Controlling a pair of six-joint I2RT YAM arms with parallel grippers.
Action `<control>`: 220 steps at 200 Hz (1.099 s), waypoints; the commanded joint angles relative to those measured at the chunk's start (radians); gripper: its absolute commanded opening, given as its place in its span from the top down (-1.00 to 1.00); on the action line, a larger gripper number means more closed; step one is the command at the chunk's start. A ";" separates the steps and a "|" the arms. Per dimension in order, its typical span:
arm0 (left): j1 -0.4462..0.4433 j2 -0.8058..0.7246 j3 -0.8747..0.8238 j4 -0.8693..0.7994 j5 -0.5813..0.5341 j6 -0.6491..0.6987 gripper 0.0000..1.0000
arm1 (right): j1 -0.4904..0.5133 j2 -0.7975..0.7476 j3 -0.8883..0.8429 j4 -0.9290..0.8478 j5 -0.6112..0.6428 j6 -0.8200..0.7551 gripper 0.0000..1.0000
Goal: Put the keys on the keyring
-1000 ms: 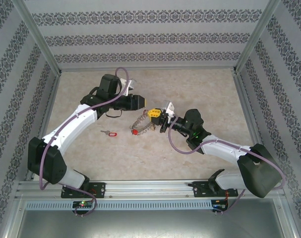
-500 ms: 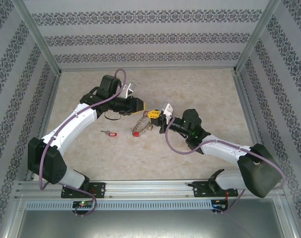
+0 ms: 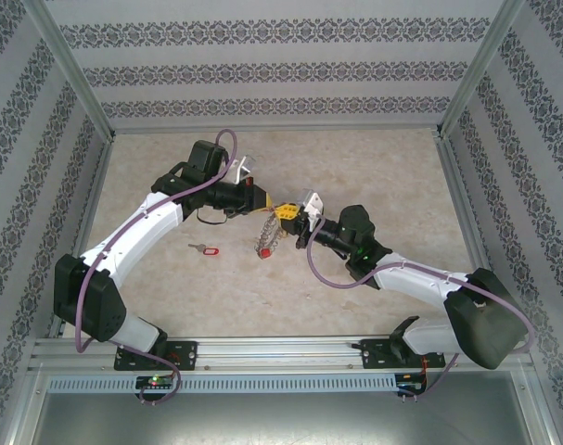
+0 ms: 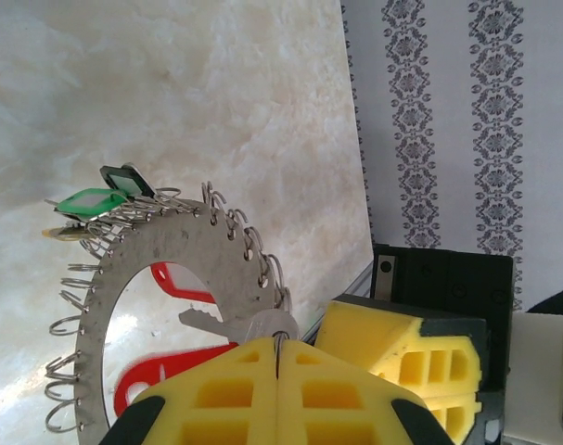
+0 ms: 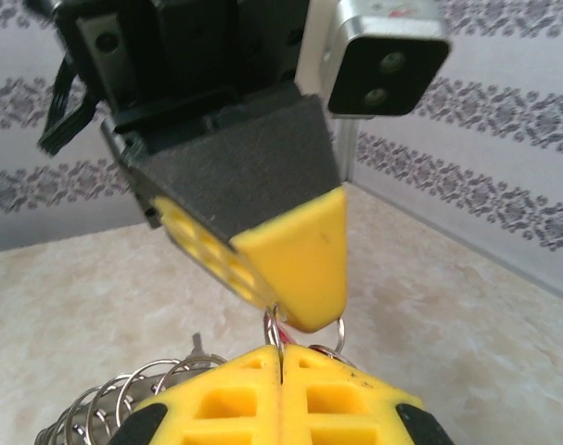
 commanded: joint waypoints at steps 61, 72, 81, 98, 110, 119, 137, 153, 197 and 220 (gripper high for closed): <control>0.009 -0.068 -0.193 0.228 -0.093 -0.220 0.93 | 0.041 0.082 0.018 0.411 0.215 0.196 1.00; 0.011 -0.077 -0.214 0.279 -0.080 -0.270 0.69 | 0.044 0.095 0.020 0.413 0.209 0.197 1.00; 0.011 -0.082 -0.219 0.291 -0.074 -0.291 0.50 | 0.044 0.102 0.018 0.412 0.199 0.192 1.00; 0.023 -0.096 -0.204 0.265 -0.077 -0.279 0.23 | 0.043 0.115 0.005 0.406 0.183 0.183 1.00; 0.040 -0.109 -0.197 0.236 -0.081 -0.251 0.14 | 0.042 0.119 -0.005 0.405 0.172 0.174 1.00; 0.058 -0.119 -0.197 0.228 -0.077 -0.228 0.13 | 0.041 0.124 -0.016 0.408 0.163 0.168 1.00; 0.079 -0.130 -0.181 0.189 -0.072 -0.172 0.09 | 0.040 0.124 -0.032 0.407 0.148 0.148 1.00; 0.093 -0.122 -0.133 0.115 -0.049 -0.085 0.09 | 0.035 0.121 -0.039 0.406 0.116 0.131 1.00; 0.132 -0.172 -0.002 -0.044 -0.084 0.306 0.01 | 0.002 0.100 -0.039 0.365 0.024 0.113 1.00; 0.127 -0.294 -0.128 0.191 -0.001 0.581 -0.01 | -0.020 0.085 -0.038 0.343 -0.035 0.121 1.00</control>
